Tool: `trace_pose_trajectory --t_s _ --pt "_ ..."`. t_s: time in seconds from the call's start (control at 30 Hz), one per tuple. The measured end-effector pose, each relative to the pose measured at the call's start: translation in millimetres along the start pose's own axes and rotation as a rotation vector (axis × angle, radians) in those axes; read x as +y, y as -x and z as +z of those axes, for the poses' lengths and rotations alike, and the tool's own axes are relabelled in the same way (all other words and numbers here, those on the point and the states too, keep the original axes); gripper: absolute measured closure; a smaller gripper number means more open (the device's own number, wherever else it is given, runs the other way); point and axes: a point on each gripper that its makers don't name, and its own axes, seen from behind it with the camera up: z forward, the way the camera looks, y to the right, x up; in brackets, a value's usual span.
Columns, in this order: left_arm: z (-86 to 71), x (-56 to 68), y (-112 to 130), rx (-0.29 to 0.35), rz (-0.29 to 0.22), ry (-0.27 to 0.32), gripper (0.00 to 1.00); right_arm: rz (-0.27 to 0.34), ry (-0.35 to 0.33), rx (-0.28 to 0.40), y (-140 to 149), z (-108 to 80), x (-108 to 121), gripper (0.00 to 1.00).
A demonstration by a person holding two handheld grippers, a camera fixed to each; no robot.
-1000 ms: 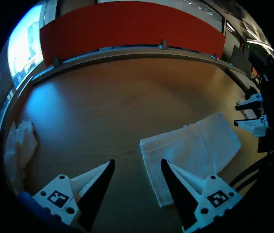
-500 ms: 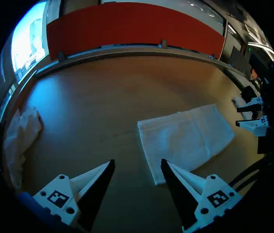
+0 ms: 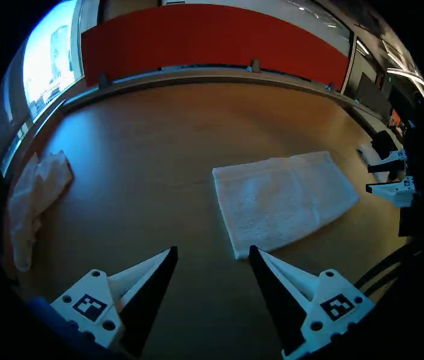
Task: Fold towel
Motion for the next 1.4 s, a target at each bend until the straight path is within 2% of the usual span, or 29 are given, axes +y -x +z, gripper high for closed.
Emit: trace_pose_trajectory --t_s 0.2,0.6,0.87,0.93,1.07,1.2,1.4 --pt "-11.6 -5.4 8.5 -0.001 -0.014 -0.019 0.13 -0.021 -0.034 -0.004 1.0 3.3 -6.1 0.13" --pt "-40.0 -23.6 41.2 -0.024 -0.049 -0.073 0.13 -0.088 -0.092 -0.022 3.3 9.7 -18.1 0.13" --pt "-55.9 -31.2 52.8 -0.023 -0.091 -0.098 0.12 -0.120 -0.116 -0.057 19.0 15.6 -19.5 0.15" --pt "-59.5 -32.8 56.0 -0.024 -0.096 -0.103 0.12 -0.124 -0.125 -0.063 22.5 17.1 -20.8 0.17" --pt "-65.7 -35.7 62.2 -0.027 -0.105 -0.111 0.12 -0.130 -0.146 -0.079 29.2 19.8 -23.8 0.28" --pt "-69.9 -37.6 68.9 -0.030 -0.118 -0.116 0.12 -0.138 -0.157 -0.097 35.3 22.3 -24.1 0.31" --pt "-72.8 -39.8 79.2 -0.042 -0.133 -0.121 0.13 -0.158 -0.175 -0.114 39.8 23.7 -24.7 0.48"
